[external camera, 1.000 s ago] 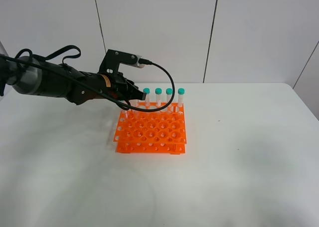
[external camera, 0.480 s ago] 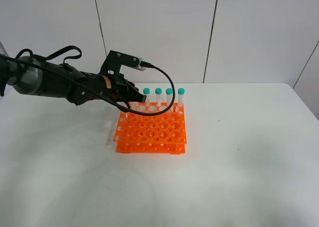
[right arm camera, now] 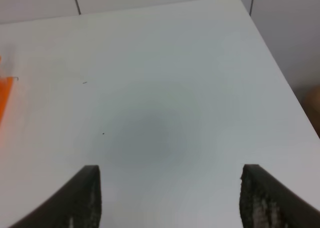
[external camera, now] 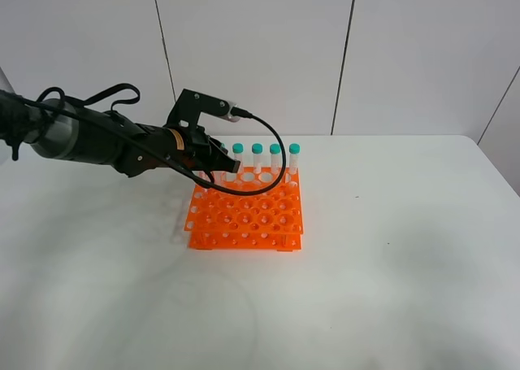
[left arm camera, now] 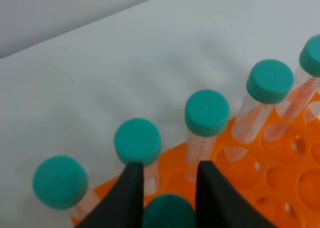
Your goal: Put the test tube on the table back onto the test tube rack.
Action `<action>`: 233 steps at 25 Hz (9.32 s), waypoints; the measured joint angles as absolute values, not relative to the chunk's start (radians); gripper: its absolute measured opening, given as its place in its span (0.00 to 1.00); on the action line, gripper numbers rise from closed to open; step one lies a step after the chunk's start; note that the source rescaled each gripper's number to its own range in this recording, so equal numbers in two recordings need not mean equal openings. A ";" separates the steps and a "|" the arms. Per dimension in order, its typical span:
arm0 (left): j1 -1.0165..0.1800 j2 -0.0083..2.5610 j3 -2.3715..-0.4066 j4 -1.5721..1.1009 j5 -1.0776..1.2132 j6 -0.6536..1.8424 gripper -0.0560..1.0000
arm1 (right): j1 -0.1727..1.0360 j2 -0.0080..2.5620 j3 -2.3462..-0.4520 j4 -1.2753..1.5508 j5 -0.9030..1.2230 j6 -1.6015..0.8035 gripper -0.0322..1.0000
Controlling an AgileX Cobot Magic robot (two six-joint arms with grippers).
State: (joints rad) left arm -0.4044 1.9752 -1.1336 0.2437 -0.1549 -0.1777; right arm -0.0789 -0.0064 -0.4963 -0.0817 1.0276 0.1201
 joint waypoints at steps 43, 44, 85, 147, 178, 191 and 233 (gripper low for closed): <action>-0.404 1.980 -1.133 0.241 -0.214 -0.271 0.05 | -0.079 -0.006 -0.496 -0.081 1.028 0.120 0.65; -0.404 1.980 -1.133 0.241 -0.214 -0.271 0.05 | -0.079 -0.006 -0.496 -0.081 1.028 0.120 0.65; -0.405 1.999 -1.081 0.240 -0.286 -0.299 0.05 | -0.079 -0.006 -0.496 -0.079 1.028 0.120 0.65; -0.039 1.058 -0.810 -0.265 1.071 0.323 0.53 | -0.079 -0.006 -0.496 -0.078 1.028 0.120 0.65; -0.039 0.186 -0.541 -0.161 1.224 0.245 0.53 | -0.079 -0.006 -0.496 -0.078 1.028 0.120 0.65; -0.039 -0.005 -0.541 -0.161 1.226 0.245 0.53 | -0.079 -0.006 -0.496 -0.078 1.028 0.120 0.65; -0.039 -0.007 -0.502 -0.169 1.077 0.233 0.53 | -0.079 -0.006 -0.496 -0.075 1.028 0.120 0.65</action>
State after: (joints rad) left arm -0.0394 -0.0066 -0.5019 -0.1694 1.0773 0.2330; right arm -0.0789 -0.0064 -0.4963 -0.0750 1.0276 0.1201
